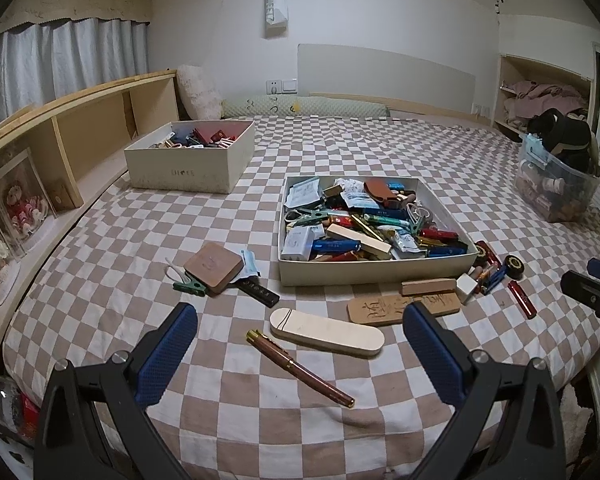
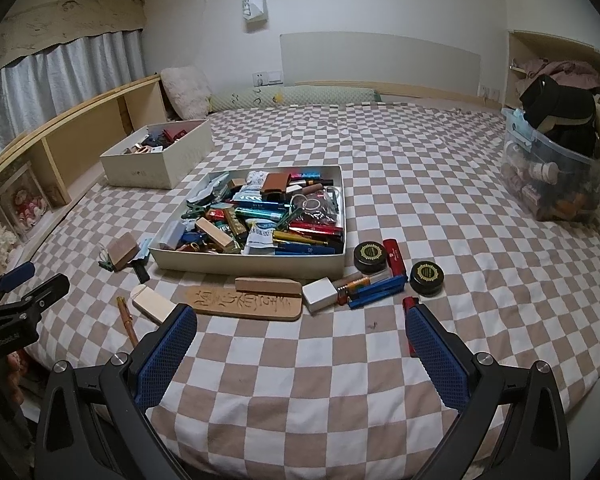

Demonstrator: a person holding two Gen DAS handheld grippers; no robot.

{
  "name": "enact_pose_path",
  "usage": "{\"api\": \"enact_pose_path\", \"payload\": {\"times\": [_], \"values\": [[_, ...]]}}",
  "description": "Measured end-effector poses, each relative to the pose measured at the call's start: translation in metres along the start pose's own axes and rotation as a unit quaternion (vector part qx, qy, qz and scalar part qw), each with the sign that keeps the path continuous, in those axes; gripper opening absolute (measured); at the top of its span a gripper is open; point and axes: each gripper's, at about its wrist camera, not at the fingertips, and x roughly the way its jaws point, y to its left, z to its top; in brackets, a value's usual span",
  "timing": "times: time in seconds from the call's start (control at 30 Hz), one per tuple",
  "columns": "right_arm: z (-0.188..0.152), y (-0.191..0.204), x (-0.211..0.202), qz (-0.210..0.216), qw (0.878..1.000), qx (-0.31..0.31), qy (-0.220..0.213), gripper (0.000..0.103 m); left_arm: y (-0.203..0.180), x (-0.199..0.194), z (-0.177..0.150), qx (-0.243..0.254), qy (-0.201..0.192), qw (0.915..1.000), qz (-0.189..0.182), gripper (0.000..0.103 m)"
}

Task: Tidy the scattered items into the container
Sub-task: 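Move both tools toward the pale wooden board and carved plaque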

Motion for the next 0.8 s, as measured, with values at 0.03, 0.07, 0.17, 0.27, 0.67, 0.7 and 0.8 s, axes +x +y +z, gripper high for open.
{"api": "enact_pose_path", "payload": {"times": [0.03, 0.07, 0.17, 0.27, 0.67, 0.7, 0.8], "values": [[-0.001, -0.002, 0.002, 0.000, 1.000, 0.003, 0.002, 0.103, 0.001, 0.001, -0.001, -0.002, 0.002, 1.0000, -0.002, 0.103], [-0.002, -0.003, 0.003, 0.001, 1.000, 0.006, 0.004, 0.103, 0.002, 0.003, -0.003, -0.004, 0.005, 1.0000, -0.004, 0.103], [-0.004, -0.007, 0.008, 0.004, 1.000, 0.015, 0.006, 0.103, 0.004, 0.012, -0.008, -0.002, 0.021, 0.9998, -0.006, 0.103], [-0.008, -0.011, 0.015, 0.003, 1.000, 0.021, 0.014, 0.103, 0.004, 0.022, -0.017, 0.004, 0.038, 0.9993, -0.002, 0.103], [-0.023, -0.012, 0.042, -0.013, 0.998, 0.022, 0.059, 0.103, 0.013, 0.046, -0.047, -0.004, 0.091, 0.9946, -0.049, 0.103], [-0.024, -0.012, 0.044, -0.015, 0.998, 0.021, 0.061, 0.103, 0.014, 0.049, -0.048, -0.009, 0.096, 0.9940, -0.052, 0.103], [-0.028, -0.013, 0.050, -0.012, 0.997, 0.026, 0.071, 0.103, 0.018, 0.056, -0.051, -0.021, 0.107, 0.9924, -0.056, 0.103]]}}
